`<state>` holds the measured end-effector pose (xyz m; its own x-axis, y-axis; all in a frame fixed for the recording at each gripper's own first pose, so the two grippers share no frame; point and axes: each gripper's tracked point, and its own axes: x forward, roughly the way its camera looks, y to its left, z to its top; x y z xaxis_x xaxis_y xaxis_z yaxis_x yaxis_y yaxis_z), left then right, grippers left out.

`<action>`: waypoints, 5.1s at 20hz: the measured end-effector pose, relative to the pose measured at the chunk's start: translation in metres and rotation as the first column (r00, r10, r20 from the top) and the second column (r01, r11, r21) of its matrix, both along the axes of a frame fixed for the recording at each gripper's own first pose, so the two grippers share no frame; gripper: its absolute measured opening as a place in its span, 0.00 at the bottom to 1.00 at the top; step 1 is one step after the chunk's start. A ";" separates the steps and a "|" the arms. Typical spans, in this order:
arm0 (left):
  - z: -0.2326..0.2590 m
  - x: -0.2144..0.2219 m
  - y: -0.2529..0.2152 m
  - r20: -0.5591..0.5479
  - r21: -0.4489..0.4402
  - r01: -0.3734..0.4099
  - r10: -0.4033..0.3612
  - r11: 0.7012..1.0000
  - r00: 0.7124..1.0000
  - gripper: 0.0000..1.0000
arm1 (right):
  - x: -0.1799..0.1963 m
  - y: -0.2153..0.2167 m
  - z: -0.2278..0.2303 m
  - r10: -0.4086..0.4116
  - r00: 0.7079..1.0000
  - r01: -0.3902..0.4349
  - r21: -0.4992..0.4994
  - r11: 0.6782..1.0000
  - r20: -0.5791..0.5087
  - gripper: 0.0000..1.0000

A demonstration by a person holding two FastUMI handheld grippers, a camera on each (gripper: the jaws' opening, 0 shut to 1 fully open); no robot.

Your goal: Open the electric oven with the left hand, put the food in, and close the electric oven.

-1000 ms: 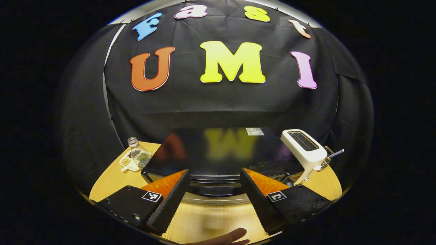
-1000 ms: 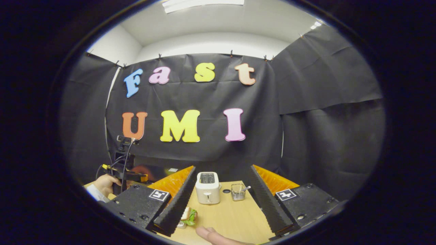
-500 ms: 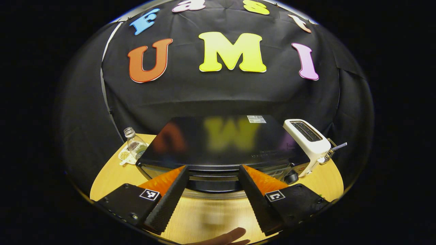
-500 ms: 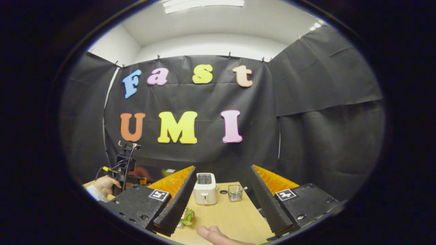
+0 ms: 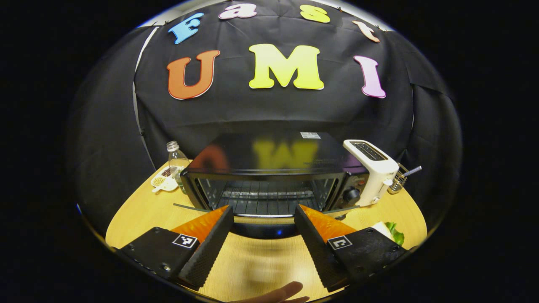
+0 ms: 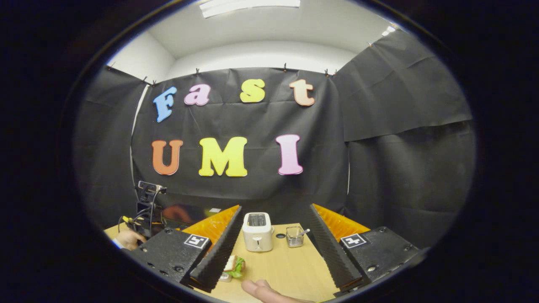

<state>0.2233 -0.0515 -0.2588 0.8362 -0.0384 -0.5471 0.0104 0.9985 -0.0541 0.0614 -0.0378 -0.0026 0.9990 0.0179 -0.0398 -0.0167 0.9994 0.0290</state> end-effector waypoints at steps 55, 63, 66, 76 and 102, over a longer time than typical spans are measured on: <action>0.142 -0.150 -0.007 0.445 0.006 -0.016 0.012 1.000 0.895 0.93 | 0.132 0.124 -0.312 0.690 0.344 -0.304 0.619 0.724 -0.637 0.82; 0.123 -0.143 -0.023 0.406 0.071 -0.009 -0.021 0.997 0.914 0.95 | 0.134 0.147 -0.337 0.811 0.157 -0.156 0.797 0.584 -0.563 0.75; 0.114 -0.145 -0.023 0.385 0.094 -0.008 -0.029 0.996 0.922 0.96 | 0.130 0.155 -0.348 0.826 0.102 -0.113 0.819 0.563 -0.554 0.71; 0.123 -0.170 0.002 0.422 0.065 -0.013 -0.016 0.998 0.906 0.96 | 0.107 0.149 -0.317 0.803 0.240 -0.058 0.817 0.573 -0.546 0.37; 0.106 -0.216 0.131 0.432 0.043 -0.102 0.073 0.994 0.899 0.95 | 0.188 0.380 -0.299 0.452 0.871 0.014 0.930 0.367 -0.192 0.28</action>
<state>0.0068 0.0795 -0.1530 0.9887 0.0682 -0.1337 -0.0690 0.9976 -0.0015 0.2496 0.3422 -0.3014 0.8511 0.4903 -0.1877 0.0141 0.3360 0.9417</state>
